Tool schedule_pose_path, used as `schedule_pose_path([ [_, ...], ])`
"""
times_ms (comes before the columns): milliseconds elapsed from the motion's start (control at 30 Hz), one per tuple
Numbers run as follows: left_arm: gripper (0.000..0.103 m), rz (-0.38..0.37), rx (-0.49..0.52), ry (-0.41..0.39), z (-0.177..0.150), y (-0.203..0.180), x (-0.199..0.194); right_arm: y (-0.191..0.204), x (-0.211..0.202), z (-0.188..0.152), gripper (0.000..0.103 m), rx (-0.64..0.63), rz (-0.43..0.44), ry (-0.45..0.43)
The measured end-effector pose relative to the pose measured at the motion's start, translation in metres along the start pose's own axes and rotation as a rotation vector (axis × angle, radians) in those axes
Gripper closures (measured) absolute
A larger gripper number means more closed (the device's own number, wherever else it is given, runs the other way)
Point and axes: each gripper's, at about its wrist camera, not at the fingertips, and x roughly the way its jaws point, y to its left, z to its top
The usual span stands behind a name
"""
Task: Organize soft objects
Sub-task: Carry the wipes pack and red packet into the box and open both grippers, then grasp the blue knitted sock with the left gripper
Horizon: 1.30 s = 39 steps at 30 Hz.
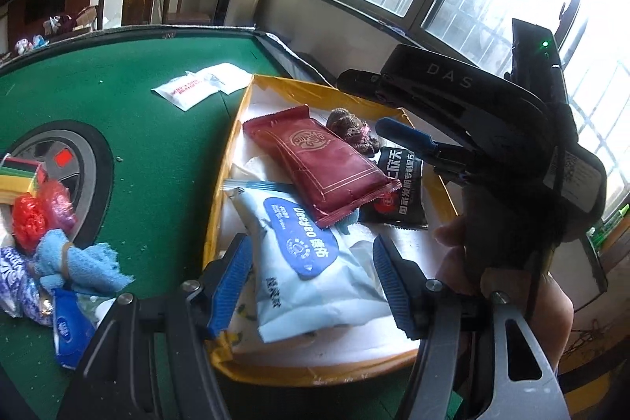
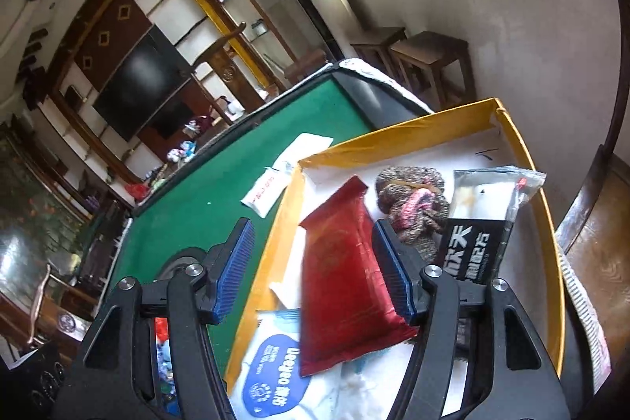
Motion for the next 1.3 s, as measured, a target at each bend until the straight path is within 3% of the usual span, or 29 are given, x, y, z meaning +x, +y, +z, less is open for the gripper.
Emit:
schedule_pose_path([
  [400,0.039,0.054,-0.072,-0.064,-0.007,0.052,-0.046,0.017,-0.002,-0.007,0.041,-0.061,0.033,-0.004],
  [600,0.038,0.212,-0.124,-0.153,-0.012,0.110,-0.092,0.027,-0.001,-0.011,0.041,-0.092,0.037,0.003],
  [733,0.034,0.393,-0.239,-0.210,-0.013,0.172,-0.123,0.035,0.004,-0.016,0.041,-0.123,0.031,0.016],
  [833,0.034,0.503,-0.324,-0.206,-0.014,0.216,-0.132,0.041,0.005,-0.020,0.041,-0.144,0.035,0.022],
  [933,0.034,0.511,-0.412,-0.166,-0.016,0.249,-0.127,0.048,0.006,-0.024,0.041,-0.169,0.051,0.032],
  [1133,0.035,0.619,-0.401,-0.117,-0.012,0.269,-0.104,0.074,0.004,-0.039,0.041,-0.242,0.110,0.055],
  [1167,0.040,0.632,-0.399,-0.119,-0.011,0.272,-0.100,0.079,0.004,-0.042,0.041,-0.255,0.121,0.064],
  [1200,0.056,0.620,-0.401,-0.123,-0.011,0.276,-0.097,0.084,0.005,-0.046,0.041,-0.272,0.136,0.079],
  [1300,0.060,0.603,-0.412,-0.103,-0.012,0.282,-0.092,0.100,0.011,-0.059,0.038,-0.315,0.203,0.149],
])
